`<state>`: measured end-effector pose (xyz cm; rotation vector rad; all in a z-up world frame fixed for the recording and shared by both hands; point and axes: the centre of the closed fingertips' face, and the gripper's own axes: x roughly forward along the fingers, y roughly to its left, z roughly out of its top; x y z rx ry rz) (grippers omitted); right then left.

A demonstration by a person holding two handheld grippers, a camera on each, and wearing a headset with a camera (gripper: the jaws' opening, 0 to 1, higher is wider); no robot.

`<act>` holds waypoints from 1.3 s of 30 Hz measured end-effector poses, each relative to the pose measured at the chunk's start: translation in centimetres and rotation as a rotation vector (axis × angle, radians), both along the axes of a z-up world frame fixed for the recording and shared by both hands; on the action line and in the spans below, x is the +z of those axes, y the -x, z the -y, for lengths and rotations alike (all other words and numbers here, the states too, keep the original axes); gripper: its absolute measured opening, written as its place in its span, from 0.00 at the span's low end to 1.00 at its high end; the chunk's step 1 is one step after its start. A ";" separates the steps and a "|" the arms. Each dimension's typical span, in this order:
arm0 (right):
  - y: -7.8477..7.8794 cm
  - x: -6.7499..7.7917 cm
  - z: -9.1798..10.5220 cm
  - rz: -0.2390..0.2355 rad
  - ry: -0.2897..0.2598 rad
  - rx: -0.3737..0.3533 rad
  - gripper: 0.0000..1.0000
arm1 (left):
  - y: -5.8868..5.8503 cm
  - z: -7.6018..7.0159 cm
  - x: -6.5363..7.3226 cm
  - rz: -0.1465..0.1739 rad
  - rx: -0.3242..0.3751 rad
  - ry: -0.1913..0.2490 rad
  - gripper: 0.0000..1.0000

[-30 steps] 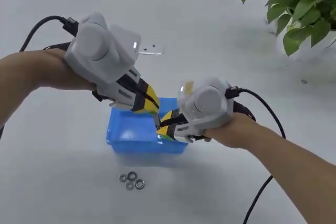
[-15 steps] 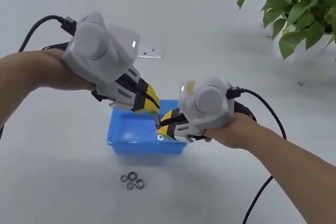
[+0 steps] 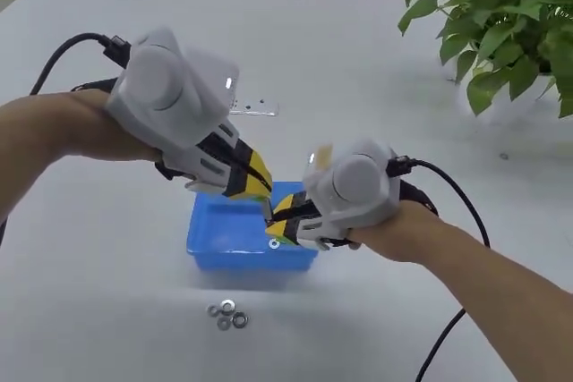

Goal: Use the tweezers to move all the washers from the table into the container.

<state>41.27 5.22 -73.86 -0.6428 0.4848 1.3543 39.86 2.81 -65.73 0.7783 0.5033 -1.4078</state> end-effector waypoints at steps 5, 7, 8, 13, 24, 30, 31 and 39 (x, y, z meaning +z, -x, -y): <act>0.7 0.5 -0.1 0.009 -0.003 0.000 0.10 | 0.7 -0.1 0.5 0.006 0.001 -0.004 0.05; 1.0 0.6 -0.1 0.012 -0.003 0.002 0.10 | 1.1 -0.1 0.6 0.008 0.002 -0.005 0.05; 1.2 0.7 -0.2 0.013 -0.003 0.001 0.10 | 1.2 -0.2 0.6 0.008 0.003 -0.005 0.05; 2.2 0.6 -0.2 0.011 -0.002 0.006 0.10 | 2.2 -0.3 0.5 0.009 0.001 -0.009 0.05; 4.2 -0.2 -0.8 -0.005 0.002 0.026 0.10 | 4.1 -1.1 -0.3 -0.004 0.008 -0.023 0.05; 6.0 -1.7 -1.2 -0.033 0.012 0.046 0.10 | 5.8 -1.3 -1.5 -0.034 0.006 -0.037 0.05; 6.2 -1.9 -1.3 -0.036 0.012 0.048 0.10 | 6.0 -1.3 -1.8 -0.039 0.007 -0.038 0.05; 8.2 -3.9 -1.6 -0.068 0.017 0.065 0.10 | 7.7 -1.6 -3.6 -0.077 0.001 -0.066 0.05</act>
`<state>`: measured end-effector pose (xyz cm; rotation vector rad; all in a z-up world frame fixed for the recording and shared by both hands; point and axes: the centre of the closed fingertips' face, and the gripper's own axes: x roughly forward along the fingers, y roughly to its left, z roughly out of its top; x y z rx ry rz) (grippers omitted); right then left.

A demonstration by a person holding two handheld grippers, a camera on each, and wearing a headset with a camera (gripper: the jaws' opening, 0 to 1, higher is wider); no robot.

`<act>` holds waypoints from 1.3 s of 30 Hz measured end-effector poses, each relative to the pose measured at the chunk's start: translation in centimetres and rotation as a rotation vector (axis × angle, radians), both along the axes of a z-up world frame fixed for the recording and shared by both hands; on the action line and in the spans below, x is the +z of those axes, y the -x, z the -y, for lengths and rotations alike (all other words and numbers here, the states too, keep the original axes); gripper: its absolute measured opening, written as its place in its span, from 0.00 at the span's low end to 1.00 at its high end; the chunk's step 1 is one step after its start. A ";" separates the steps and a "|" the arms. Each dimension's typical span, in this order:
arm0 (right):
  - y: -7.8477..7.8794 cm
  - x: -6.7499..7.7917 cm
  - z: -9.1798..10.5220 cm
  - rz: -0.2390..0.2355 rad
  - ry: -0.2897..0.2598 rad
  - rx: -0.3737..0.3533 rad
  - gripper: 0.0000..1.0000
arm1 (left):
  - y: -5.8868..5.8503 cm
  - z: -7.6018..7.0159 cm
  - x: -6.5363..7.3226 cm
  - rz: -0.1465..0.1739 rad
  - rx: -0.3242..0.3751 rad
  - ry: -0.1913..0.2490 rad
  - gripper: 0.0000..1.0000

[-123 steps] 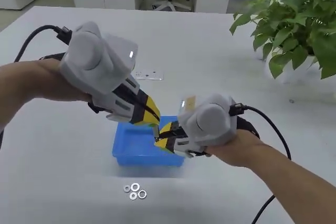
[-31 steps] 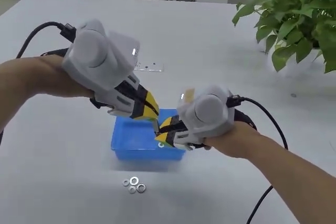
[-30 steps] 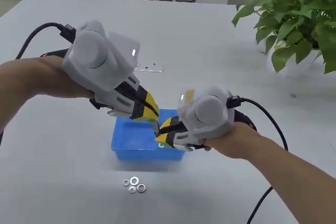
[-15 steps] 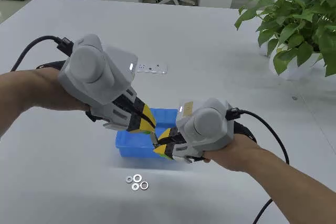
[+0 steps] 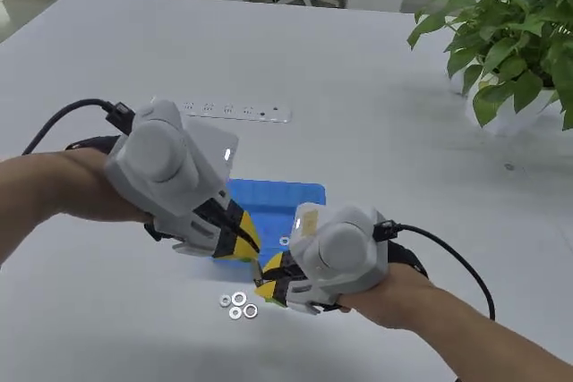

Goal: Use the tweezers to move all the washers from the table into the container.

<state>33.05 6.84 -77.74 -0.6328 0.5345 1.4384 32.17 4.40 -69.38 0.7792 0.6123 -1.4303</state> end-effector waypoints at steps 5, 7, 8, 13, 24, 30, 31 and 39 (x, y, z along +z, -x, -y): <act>0.4 -0.5 -0.2 -0.007 0.003 0.002 0.11 | 0.7 -0.2 -0.5 -0.013 0.007 -0.003 0.05; 0.5 -0.6 -0.2 -0.007 0.004 0.003 0.11 | 0.9 -0.2 -0.6 -0.016 0.010 -0.003 0.05; 0.6 -0.7 -0.3 -0.010 0.005 0.005 0.11 | 1.0 -0.3 -0.7 -0.019 0.013 -0.004 0.05; 0.9 -1.1 -0.6 -0.016 0.005 0.013 0.11 | 1.3 -0.6 -1.0 -0.028 0.021 -0.006 0.05; 1.6 -1.8 -1.0 -0.036 0.010 0.031 0.11 | 1.2 -1.2 -2.1 -0.048 0.034 -0.012 0.05; 1.7 -1.8 -1.1 -0.039 0.008 0.032 0.11 | 1.2 -1.1 -1.9 -0.049 0.039 -0.004 0.05; 1.7 -1.7 -1.1 -0.039 0.007 0.034 0.11 | 1.1 -1.1 -1.9 -0.050 0.041 -0.002 0.05; 1.8 -2.0 -1.0 -0.047 0.011 0.032 0.11 | 1.2 -1.0 -2.0 -0.053 0.041 -0.004 0.05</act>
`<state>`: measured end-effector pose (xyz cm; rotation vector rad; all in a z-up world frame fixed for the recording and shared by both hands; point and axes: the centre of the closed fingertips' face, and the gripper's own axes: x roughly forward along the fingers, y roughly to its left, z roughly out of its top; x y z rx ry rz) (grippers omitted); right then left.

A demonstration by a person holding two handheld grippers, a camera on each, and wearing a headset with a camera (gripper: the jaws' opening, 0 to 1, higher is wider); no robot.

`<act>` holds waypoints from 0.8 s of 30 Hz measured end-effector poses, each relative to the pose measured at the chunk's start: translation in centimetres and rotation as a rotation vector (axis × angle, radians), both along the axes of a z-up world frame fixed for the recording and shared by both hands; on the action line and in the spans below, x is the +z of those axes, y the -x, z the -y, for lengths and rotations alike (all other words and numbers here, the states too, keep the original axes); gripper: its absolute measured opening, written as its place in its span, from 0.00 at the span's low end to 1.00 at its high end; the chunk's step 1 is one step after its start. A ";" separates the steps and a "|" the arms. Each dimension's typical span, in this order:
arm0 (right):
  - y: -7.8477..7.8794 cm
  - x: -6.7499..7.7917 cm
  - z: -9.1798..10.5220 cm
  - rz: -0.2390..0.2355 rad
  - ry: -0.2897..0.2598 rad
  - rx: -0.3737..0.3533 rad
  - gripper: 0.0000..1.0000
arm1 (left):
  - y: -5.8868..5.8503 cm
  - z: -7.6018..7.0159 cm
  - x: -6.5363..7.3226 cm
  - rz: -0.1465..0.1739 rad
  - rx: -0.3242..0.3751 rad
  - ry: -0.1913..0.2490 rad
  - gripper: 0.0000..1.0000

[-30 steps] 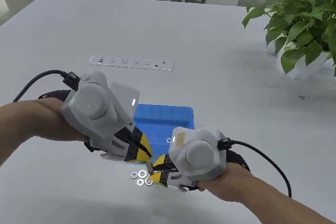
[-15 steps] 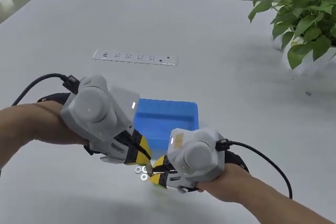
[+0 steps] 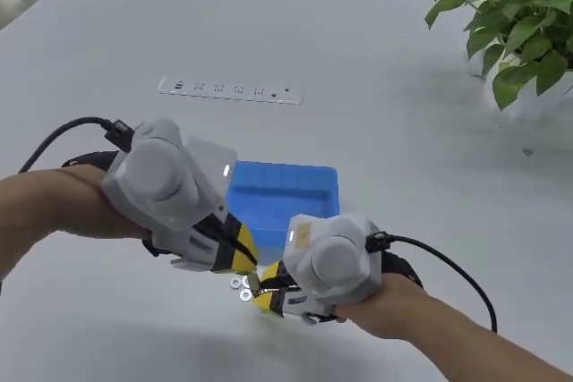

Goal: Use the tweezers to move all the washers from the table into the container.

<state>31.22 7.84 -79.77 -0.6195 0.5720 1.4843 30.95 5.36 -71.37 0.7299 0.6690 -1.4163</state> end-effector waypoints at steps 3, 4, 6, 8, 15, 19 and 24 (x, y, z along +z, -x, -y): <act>0.0 0.0 0.1 -0.002 0.001 -0.001 0.11 | 0.2 0.3 0.1 -0.008 0.002 0.014 0.05; 0.0 0.0 0.1 -0.003 0.001 -0.002 0.11 | 0.1 0.4 0.1 -0.012 0.005 0.018 0.05; 0.0 -0.1 0.1 -0.005 0.002 -0.008 0.11 | 0.1 0.5 0.2 -0.009 0.004 0.020 0.05; -0.1 -0.1 0.2 -0.007 0.004 -0.013 0.11 | 0.0 0.6 0.2 -0.011 0.004 0.023 0.05; -0.2 -0.1 0.1 -0.010 0.016 -0.013 0.09 | -0.2 0.6 0.3 -0.017 0.014 0.030 0.05; -0.2 -0.1 0.1 -0.015 0.015 -0.022 0.09 | -0.2 0.5 0.3 -0.017 0.016 0.027 0.05; -0.2 -0.1 0.1 -0.015 0.014 -0.026 0.08 | -0.1 0.5 0.3 -0.015 0.014 0.027 0.05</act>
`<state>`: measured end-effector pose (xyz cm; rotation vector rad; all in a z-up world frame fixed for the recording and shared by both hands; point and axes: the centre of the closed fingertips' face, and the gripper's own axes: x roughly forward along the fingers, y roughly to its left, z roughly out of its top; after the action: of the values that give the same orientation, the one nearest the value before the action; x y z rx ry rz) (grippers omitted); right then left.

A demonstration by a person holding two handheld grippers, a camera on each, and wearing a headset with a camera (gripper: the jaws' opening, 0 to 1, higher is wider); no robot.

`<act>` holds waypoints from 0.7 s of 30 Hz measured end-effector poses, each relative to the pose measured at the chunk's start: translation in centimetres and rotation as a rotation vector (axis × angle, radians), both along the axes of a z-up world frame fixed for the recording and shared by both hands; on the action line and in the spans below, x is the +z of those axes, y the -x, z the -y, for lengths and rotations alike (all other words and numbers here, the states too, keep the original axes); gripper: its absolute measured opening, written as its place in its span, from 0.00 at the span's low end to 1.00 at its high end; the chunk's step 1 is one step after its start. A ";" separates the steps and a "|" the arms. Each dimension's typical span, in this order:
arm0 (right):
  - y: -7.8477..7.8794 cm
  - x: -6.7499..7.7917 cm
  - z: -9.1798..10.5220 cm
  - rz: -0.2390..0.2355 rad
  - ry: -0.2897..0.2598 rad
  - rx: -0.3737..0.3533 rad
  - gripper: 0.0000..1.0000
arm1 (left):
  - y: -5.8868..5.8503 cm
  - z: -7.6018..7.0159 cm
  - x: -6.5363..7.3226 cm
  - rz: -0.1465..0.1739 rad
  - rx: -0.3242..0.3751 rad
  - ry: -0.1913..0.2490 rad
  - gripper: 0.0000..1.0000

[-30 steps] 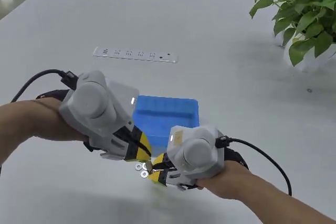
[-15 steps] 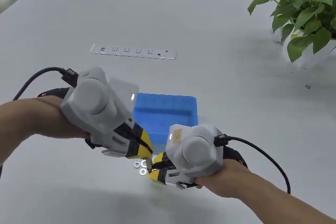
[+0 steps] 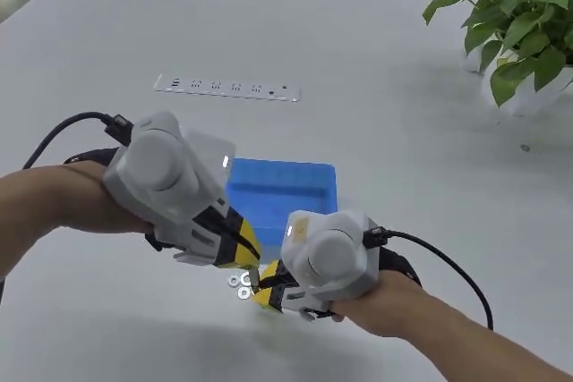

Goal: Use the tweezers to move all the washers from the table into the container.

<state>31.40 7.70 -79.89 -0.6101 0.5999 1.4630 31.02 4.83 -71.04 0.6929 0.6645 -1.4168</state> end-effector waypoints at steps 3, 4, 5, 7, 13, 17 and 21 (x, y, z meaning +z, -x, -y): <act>0.0 0.0 0.0 0.004 0.002 0.002 0.08 | 0.0 0.1 0.0 -0.001 -0.002 0.000 0.05; 0.0 0.0 0.1 0.005 0.003 0.001 0.08 | 0.1 0.1 0.0 0.000 -0.004 0.000 0.05; -0.1 0.0 0.1 0.009 0.004 0.000 0.08 | 0.0 0.1 0.0 0.001 -0.004 0.000 0.05; -0.2 0.1 0.2 0.008 0.000 -0.003 0.08 | 0.0 0.1 0.1 0.002 -0.002 0.004 0.05; -0.4 0.7 0.2 0.017 -0.004 -0.004 0.08 | -0.3 0.2 0.7 0.010 -0.004 0.008 0.05; -0.4 1.2 0.2 0.027 -0.007 -0.002 0.08 | -0.3 0.3 1.2 0.016 -0.005 0.011 0.05; -0.3 1.7 0.3 0.036 -0.006 0.003 0.08 | -0.2 0.4 1.6 0.023 -0.008 0.011 0.05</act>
<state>31.73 7.39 -78.19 -0.6319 0.5661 1.4531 31.26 4.46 -69.42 0.7027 0.6356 -1.4170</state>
